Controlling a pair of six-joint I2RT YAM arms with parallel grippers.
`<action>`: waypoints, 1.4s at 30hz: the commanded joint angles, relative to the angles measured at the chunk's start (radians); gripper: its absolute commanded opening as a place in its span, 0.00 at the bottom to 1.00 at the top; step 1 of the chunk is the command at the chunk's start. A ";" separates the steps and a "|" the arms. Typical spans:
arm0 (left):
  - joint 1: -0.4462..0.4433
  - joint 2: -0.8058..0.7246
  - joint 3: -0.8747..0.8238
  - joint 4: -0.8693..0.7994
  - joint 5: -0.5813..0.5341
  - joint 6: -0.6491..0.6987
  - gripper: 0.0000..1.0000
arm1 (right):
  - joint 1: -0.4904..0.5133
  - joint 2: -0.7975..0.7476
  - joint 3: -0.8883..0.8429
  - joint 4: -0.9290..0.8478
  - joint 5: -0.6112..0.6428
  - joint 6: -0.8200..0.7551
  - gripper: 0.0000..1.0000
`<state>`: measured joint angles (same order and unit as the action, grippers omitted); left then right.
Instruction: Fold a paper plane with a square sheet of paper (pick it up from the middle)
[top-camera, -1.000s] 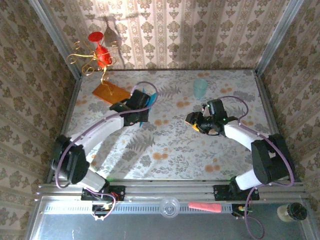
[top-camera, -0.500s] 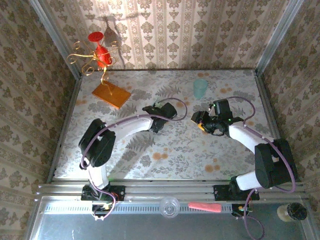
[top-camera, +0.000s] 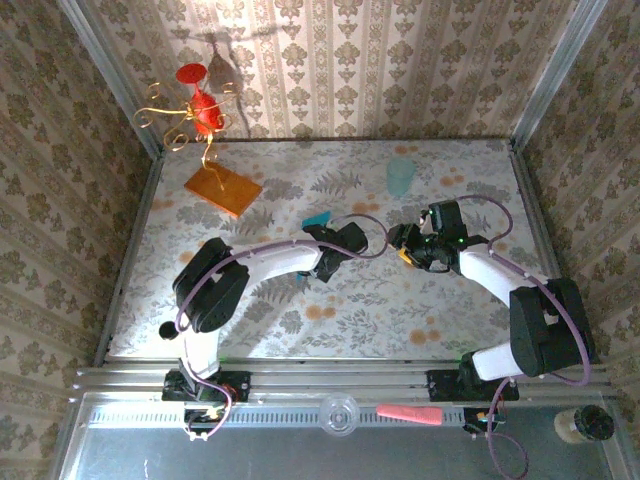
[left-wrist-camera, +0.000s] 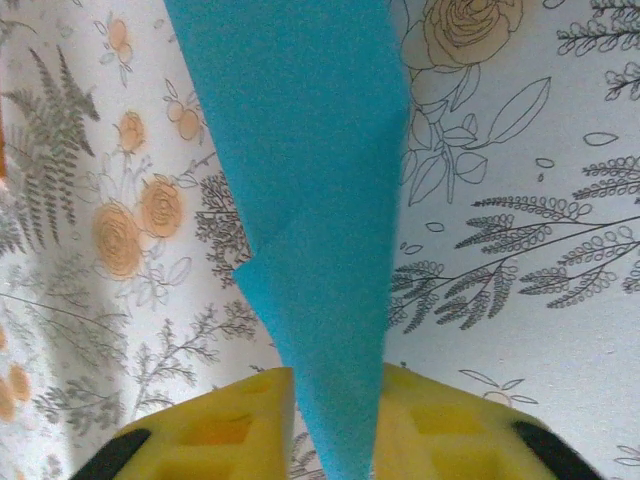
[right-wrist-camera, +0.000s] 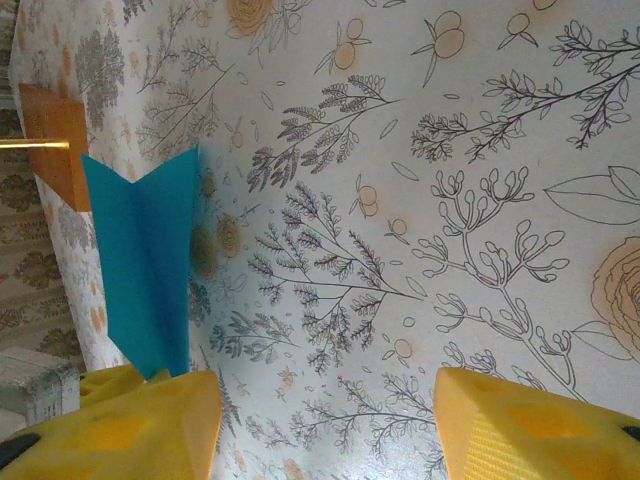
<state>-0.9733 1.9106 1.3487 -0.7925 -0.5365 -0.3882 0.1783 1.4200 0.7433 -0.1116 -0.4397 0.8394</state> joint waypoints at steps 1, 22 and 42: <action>0.012 -0.066 0.000 0.004 0.092 -0.036 0.33 | -0.007 -0.021 -0.015 -0.009 0.017 -0.009 0.60; 0.230 -0.243 -0.260 0.494 0.614 -0.370 0.39 | 0.006 -0.009 -0.025 0.040 0.012 -0.005 0.61; 0.330 -0.082 -0.230 0.546 0.594 -0.420 0.36 | 0.061 -0.002 -0.011 0.046 0.063 -0.011 0.62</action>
<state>-0.6624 1.8145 1.1007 -0.2562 0.0383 -0.7937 0.2256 1.4200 0.7197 -0.0536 -0.4057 0.8364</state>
